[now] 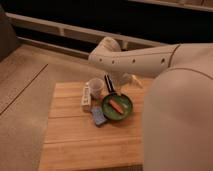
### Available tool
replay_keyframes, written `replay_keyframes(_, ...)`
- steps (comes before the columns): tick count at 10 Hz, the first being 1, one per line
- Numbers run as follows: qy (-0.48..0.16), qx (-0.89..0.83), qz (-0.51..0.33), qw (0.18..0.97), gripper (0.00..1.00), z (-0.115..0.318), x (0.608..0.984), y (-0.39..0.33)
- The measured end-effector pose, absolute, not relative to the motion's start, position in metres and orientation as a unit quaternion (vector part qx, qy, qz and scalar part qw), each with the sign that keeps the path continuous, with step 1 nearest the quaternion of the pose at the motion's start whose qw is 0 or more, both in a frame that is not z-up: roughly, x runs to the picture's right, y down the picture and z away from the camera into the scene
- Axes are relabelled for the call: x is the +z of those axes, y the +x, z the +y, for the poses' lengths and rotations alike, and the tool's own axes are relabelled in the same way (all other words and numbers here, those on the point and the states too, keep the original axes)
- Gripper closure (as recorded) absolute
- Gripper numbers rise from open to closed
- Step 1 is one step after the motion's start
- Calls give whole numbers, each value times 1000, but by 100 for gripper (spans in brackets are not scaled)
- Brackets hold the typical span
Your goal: Move the arm in a circular motion
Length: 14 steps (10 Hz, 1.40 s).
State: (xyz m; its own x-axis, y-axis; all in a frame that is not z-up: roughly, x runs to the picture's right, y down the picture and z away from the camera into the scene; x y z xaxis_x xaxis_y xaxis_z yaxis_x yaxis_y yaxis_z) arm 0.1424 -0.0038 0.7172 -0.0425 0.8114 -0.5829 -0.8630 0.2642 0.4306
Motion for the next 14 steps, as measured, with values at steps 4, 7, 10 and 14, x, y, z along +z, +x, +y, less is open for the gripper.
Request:
replay_keyframes(4, -39, 591, 364, 719, 35, -66, 801, 110)
replay_keyframes(7, -100, 561, 302, 764, 35, -80, 850, 24)
replay_keyframes(10, -167, 517, 238, 805, 35, -70, 848, -65)
replay_keyframes(14, -221, 491, 180, 824, 35, -43, 814, -132)
